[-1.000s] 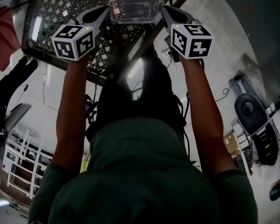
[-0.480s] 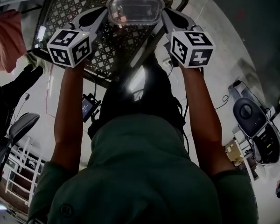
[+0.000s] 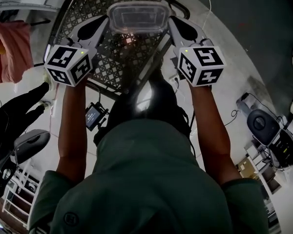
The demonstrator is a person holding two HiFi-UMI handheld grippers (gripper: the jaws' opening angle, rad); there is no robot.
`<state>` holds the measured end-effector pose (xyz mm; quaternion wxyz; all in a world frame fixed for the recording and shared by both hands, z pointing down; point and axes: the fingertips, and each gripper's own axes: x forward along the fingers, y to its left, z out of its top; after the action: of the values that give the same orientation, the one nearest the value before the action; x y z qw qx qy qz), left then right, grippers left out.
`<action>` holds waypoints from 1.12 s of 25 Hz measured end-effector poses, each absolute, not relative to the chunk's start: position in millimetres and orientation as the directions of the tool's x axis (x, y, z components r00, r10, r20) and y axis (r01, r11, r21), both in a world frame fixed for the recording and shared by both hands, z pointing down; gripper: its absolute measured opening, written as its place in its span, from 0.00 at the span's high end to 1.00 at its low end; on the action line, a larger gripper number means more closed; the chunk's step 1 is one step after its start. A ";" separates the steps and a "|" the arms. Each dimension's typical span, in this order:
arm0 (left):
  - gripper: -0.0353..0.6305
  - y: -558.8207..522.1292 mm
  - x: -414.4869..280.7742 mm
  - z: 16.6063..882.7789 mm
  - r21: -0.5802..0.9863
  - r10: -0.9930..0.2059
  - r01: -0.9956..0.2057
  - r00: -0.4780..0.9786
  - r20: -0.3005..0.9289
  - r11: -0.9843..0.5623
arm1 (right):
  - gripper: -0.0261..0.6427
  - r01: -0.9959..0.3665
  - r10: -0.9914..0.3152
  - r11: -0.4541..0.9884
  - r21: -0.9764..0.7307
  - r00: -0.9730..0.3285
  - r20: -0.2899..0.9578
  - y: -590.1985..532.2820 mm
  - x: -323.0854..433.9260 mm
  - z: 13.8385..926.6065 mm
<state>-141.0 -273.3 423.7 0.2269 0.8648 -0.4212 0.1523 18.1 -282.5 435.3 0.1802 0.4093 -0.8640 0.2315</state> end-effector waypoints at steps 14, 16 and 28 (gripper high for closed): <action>0.94 -230.6 -159.3 286.2 0.145 -0.770 -0.813 0.581 0.263 -0.564 | 0.96 -0.763 -0.708 0.639 -0.096 -0.632 0.314 -242.3 0.2 286.4; 0.94 -225.1 -160.2 262.1 0.123 -0.781 -0.814 0.580 0.229 -0.568 | 0.96 -0.761 -0.719 0.645 -0.072 -0.636 0.282 -236.4 -0.6 261.4; 0.94 -174.3 -174.4 172.3 0.024 -0.814 -0.818 0.574 0.094 -0.574 | 0.96 -0.738 -0.732 0.675 0.024 -0.664 0.153 -184.8 -14.7 170.5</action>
<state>-174.4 -174.3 172.3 0.0323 0.8865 -0.4602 0.0366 -14.7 -184.8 170.5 0.0751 0.4027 -0.9120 0.0198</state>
